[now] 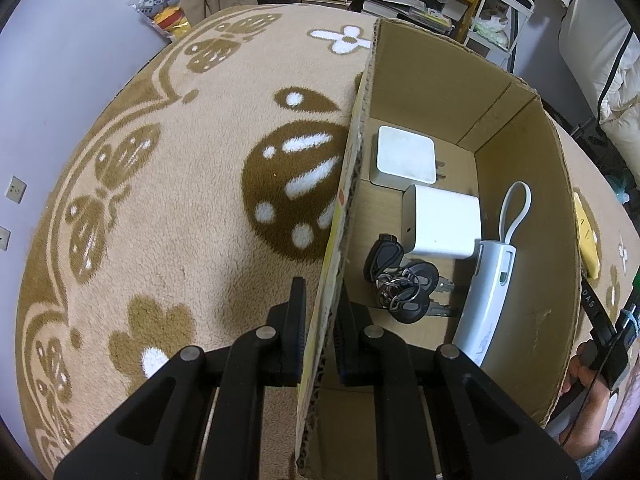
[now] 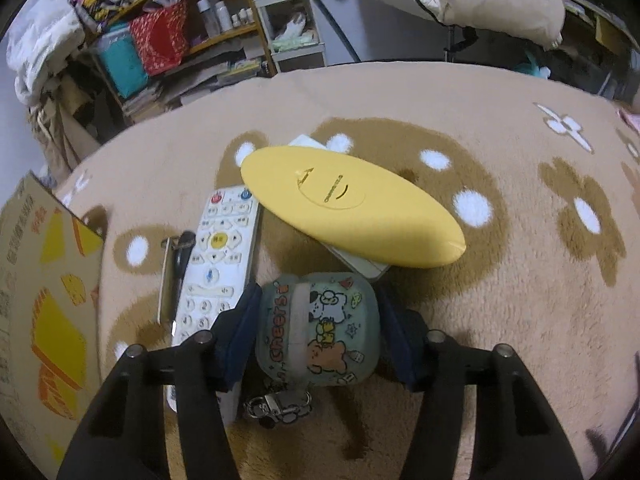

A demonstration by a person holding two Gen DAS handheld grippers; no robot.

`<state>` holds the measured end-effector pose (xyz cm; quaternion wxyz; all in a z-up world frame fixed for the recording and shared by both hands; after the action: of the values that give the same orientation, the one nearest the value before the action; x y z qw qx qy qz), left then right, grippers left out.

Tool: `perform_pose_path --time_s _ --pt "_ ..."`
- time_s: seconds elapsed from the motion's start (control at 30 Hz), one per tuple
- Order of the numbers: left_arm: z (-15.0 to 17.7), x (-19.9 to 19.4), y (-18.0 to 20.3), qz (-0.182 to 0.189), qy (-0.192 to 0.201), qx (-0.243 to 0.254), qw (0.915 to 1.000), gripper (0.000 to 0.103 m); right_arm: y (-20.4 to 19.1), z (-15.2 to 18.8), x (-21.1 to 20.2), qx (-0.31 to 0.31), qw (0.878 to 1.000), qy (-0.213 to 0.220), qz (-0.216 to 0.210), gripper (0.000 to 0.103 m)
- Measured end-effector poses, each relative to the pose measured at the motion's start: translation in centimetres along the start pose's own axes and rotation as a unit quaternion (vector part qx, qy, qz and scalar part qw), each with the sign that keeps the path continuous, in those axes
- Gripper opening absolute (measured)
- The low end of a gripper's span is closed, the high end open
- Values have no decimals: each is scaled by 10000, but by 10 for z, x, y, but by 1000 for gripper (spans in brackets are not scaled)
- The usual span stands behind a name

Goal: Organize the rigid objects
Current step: 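Move the right gripper to the pile and grasp the green 'Cheers' case, then carry the green case into the box with the right gripper and release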

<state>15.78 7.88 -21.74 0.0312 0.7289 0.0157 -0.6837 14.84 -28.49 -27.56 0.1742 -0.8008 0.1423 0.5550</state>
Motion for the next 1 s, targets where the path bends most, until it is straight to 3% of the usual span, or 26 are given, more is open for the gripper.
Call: perform_pose_path --time_s 0.1,0.5,0.8,1.0 --pt "0 0 0 27 0 -14 10000 12 0 1 -2 42 10000 -7 22 62" --pt "1 0 4 -62 27 23 10000 12 1 9 -28 499 9970 47 -585 62" --pt "1 -3 5 -29 20 13 10000 12 -14 2 -55 258 9963 389 -717 62" --pt "2 -3 3 -9 15 8 10000 12 -52 -4 -95 -386 9918 843 -876 62"
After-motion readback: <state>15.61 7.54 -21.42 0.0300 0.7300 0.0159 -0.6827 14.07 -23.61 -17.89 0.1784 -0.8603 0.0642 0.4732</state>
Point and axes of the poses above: each gripper's, at about its wrist camera, not at the fingertips, and x roughly the way its jaws point, y to its right, z to its underside, the point moved 9 cm from there along x, roughly the way its jaws point, and after that the axes turned 14 degrees about -y, right-handed, at the moved point
